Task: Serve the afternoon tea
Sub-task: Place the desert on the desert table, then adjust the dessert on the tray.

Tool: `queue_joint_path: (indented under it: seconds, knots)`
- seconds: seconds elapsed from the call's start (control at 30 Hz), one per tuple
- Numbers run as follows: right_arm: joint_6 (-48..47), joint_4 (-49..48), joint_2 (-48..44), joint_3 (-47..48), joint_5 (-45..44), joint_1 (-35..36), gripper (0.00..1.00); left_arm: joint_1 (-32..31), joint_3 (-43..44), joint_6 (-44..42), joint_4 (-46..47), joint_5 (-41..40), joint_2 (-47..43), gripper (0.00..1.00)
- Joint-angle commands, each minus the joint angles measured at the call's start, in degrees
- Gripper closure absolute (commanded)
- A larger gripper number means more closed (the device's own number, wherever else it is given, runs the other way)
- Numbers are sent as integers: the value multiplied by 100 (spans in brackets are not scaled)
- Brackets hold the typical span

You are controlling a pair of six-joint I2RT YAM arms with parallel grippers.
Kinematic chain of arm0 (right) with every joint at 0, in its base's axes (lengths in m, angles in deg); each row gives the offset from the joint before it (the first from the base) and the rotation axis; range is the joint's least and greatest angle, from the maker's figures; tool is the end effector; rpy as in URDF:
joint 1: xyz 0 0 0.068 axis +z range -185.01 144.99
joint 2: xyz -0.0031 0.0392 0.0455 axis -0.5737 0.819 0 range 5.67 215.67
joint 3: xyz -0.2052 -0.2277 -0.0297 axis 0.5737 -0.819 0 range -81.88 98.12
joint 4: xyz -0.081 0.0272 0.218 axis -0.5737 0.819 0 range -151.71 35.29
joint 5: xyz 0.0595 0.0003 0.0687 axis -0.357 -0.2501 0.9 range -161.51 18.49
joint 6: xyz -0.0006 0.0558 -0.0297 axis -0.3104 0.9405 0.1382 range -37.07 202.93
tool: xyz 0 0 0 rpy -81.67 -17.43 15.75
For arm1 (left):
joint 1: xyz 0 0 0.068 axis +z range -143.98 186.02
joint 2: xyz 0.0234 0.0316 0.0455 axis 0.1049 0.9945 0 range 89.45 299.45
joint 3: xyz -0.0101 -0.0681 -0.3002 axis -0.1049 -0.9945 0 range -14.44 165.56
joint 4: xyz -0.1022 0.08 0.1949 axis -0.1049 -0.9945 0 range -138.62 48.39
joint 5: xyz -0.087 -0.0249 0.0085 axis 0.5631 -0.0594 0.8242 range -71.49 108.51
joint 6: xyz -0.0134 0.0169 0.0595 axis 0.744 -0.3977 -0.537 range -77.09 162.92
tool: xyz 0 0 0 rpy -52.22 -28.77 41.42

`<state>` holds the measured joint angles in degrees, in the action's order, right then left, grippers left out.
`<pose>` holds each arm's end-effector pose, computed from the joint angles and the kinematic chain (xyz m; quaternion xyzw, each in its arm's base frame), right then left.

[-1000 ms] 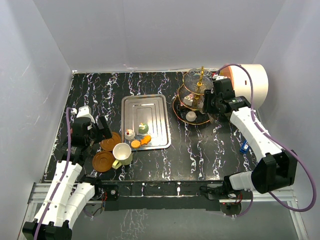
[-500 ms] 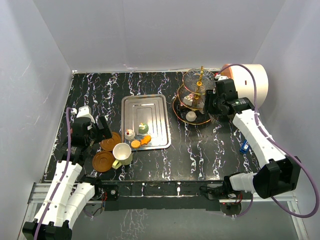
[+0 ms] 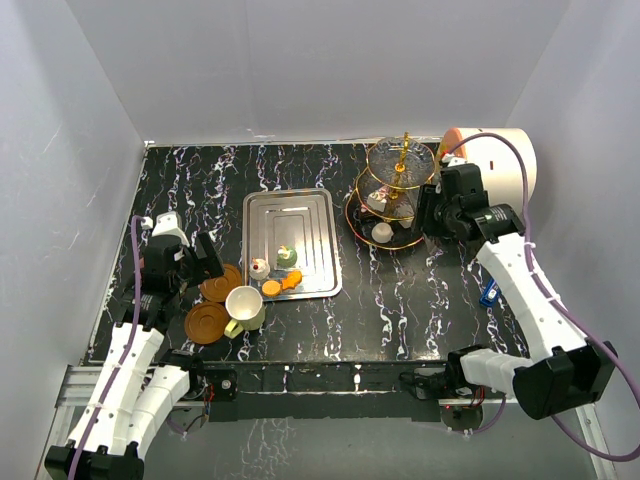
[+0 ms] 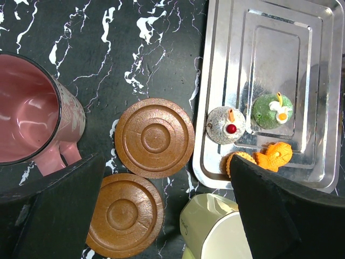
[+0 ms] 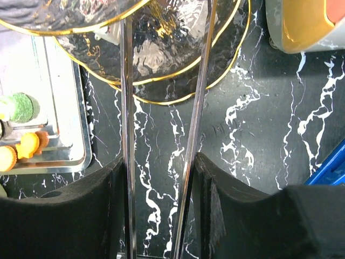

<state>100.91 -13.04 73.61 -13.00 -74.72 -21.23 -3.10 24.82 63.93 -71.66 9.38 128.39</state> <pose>0.1990 0.0460 0.3647 0.0442 0.9314 0.0735 0.3538 0.1076 -0.0094 0.3030 -0.1291 0.8533 -0.0637 0.5012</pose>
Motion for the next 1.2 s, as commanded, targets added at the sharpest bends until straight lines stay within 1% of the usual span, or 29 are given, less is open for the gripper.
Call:
queue_joint_path:
  seconds: [0.0,0.33,0.63,0.83,1.0,1.17]
  knots:
    - [177,192,-304,140,-16,-7,57,-8,53,-1,-19,-72,-83,1]
    - [276,693,-907,53,212,-7,57,-10,51,-10,-18,-60,-115,1]
    - [334,1147,-1367,-111,899,-2,58,-10,55,-15,-19,-39,-97,1]
    - [274,1532,-1596,80,1240,-6,58,-10,48,-23,4,-7,-116,1]
    - [219,1702,-1739,132,1788,0,58,-10,40,-27,7,13,-140,1]
    - [231,1556,-1851,95,2475,-1,58,-10,38,-28,8,9,-167,1]
